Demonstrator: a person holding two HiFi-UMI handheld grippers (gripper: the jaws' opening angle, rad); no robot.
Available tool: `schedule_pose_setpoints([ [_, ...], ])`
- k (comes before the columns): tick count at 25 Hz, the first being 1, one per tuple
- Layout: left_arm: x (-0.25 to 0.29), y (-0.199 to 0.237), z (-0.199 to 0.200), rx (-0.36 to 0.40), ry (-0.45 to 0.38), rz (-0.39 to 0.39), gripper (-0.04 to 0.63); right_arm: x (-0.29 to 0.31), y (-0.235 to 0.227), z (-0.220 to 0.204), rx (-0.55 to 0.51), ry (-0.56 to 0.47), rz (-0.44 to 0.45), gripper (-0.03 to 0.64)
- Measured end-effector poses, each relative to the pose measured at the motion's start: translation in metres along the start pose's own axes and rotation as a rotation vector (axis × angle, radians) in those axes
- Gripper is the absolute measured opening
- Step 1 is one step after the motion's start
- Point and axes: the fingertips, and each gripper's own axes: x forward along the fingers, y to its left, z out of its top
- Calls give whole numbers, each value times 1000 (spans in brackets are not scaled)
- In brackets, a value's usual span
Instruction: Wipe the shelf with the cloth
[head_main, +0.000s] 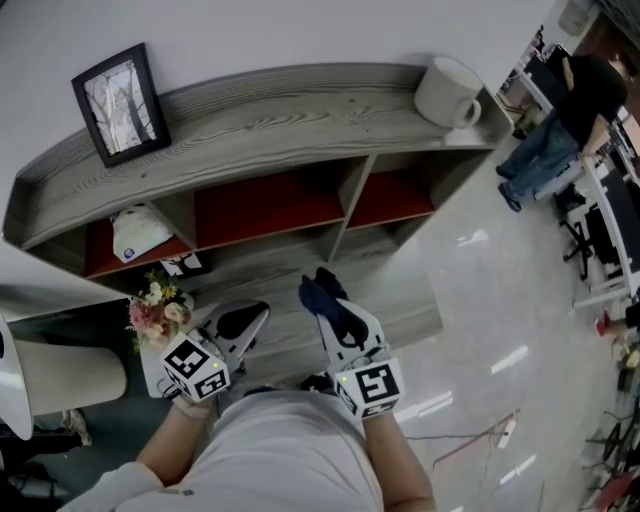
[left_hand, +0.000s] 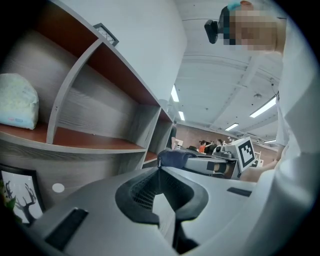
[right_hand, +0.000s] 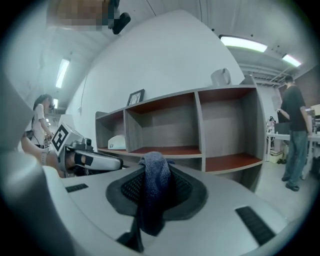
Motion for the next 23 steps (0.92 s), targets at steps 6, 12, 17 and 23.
schedule_pose_setpoints([
  [6, 1, -4, -3, 2, 5, -5, 17, -3, -4, -4, 34, -8, -2, 71],
  [12, -2, -5, -1, 5, -2, 0, 17, -3, -10, -3, 98, -30, -3, 71],
  [17, -6, -5, -3, -1, -3, 15, 18, -2, -6, -2, 97, -30, 14, 71],
  [23, -9, -5, -6, -7, -4, 22, 18, 0, -8, -2, 122, -39, 14, 71],
])
